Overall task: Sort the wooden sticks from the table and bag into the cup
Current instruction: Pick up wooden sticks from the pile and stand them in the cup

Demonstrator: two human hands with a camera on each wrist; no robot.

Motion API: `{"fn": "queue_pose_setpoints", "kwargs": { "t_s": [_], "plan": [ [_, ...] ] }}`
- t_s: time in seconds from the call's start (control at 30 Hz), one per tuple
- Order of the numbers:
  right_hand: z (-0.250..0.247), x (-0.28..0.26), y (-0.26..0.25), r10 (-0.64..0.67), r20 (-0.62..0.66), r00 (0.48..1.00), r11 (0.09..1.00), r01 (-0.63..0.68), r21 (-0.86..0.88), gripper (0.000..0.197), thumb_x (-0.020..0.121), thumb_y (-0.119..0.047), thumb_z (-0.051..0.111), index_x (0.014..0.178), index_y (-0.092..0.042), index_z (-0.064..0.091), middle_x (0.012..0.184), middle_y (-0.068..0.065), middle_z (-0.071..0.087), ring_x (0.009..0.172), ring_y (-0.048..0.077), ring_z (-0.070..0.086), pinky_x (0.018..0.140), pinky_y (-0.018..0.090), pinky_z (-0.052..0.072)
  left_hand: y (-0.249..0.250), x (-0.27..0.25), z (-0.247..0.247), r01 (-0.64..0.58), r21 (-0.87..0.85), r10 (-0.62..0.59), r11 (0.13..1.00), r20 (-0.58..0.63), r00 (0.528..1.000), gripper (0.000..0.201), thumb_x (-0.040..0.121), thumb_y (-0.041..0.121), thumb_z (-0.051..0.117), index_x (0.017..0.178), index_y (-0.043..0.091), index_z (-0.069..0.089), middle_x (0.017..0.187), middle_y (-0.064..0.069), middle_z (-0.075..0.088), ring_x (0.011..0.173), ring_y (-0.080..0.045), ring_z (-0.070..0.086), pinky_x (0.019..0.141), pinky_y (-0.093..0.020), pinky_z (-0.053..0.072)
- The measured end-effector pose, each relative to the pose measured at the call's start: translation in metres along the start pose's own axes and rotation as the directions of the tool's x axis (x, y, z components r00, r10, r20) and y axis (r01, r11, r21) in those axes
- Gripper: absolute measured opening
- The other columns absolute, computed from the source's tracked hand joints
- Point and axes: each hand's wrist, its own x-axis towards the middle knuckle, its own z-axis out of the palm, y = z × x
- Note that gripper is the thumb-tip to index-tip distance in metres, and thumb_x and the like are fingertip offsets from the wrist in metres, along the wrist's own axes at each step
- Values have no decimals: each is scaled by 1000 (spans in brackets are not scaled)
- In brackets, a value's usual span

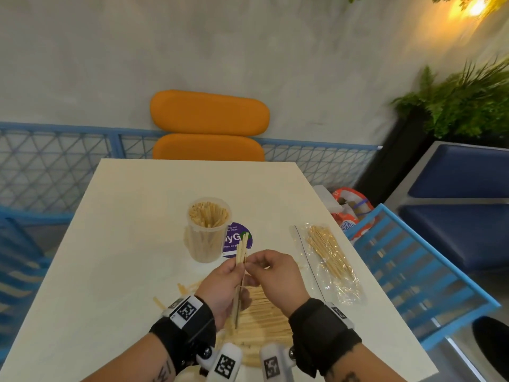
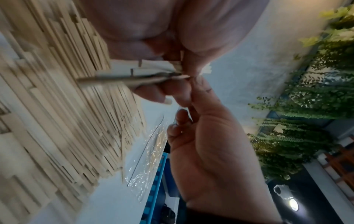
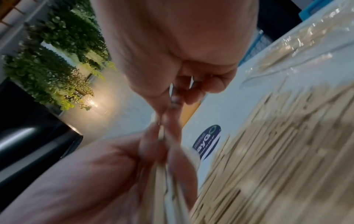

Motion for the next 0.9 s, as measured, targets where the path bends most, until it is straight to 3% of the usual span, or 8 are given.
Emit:
{"fn": "queue_pose_setpoints", "kwargs": {
  "t_s": [0.13, 0.3, 0.4, 0.5, 0.6, 0.7, 0.8, 0.9],
  "plan": [
    [-17, 13, -8, -41, -92, 995, 993, 30, -111, 6, 93, -27, 67, 99, -29, 68, 96, -14, 68, 88, 3, 64, 75, 14, 47, -1, 2, -1, 6, 80, -4, 997, -26, 1000, 27, 108, 22, 36, 112, 9, 59, 63, 0, 46, 46, -10, 28, 47, -25, 31],
    [-9, 23, -29, -29, 139, 990, 999, 31, -10, 38, 102, -29, 54, 138, -28, 45, 113, -9, 62, 86, 9, 67, 66, 25, 56, 0, -2, 4, -39, 169, 28, 985, 69, 997, 22, 108, 21, 38, 98, 10, 54, 64, 2, 45, 51, -10, 32, 49, -24, 27],
    [0, 26, -29, -85, 162, 983, 963, 123, -241, 25, 101, -26, 50, 124, -25, 60, 101, -4, 69, 86, 13, 67, 83, 36, 57, 7, -5, 5, -59, 223, 40, 973, 87, 995, 22, 106, 14, 37, 87, 12, 49, 65, 0, 47, 52, -11, 34, 48, -24, 28],
    [2, 23, -33, -128, 224, 966, 960, 177, -215, 21, 100, -16, 50, 102, -26, 68, 95, -2, 73, 75, 14, 68, 75, 30, 57, 13, -4, 1, -84, 194, 71, 977, 71, 995, 24, 104, 7, 36, 82, 11, 44, 63, 0, 46, 52, -12, 35, 48, -24, 29],
    [0, 20, -33, -155, 223, 962, 987, 159, 3, 22, 103, -18, 50, 117, -30, 61, 100, 1, 72, 77, 12, 68, 74, 24, 56, 21, -3, -2, -138, 148, 131, 979, 55, 990, 20, 105, 7, 39, 87, 11, 48, 68, -1, 46, 52, -11, 35, 50, -25, 31],
    [1, 20, -20, -98, 184, 978, 980, 63, 189, 35, 98, -40, 51, 130, -25, 54, 117, -3, 68, 98, 18, 69, 92, 40, 56, 37, 0, 0, -244, 68, 246, 967, -17, 969, 18, 107, 13, 40, 97, 12, 55, 69, -1, 46, 53, -10, 39, 54, -27, 36],
    [0, 9, -9, -30, 408, 912, 976, -62, 210, 40, 100, -45, 47, 125, -15, 55, 107, 0, 69, 94, 18, 67, 81, 35, 54, 56, 2, 3, -362, -53, 355, 931, -109, 929, 19, 108, 18, 40, 98, 17, 56, 71, 0, 50, 57, -12, 46, 61, -31, 40],
    [1, -3, -9, -43, 518, 854, 967, -94, 236, 28, 106, -34, 43, 110, -9, 55, 85, 3, 64, 71, 19, 61, 67, 29, 48, 66, 4, 6, -404, -15, 396, 915, -166, 903, 21, 109, 22, 37, 94, 24, 53, 66, 6, 51, 58, -11, 51, 51, -26, 35]
  ]
}}
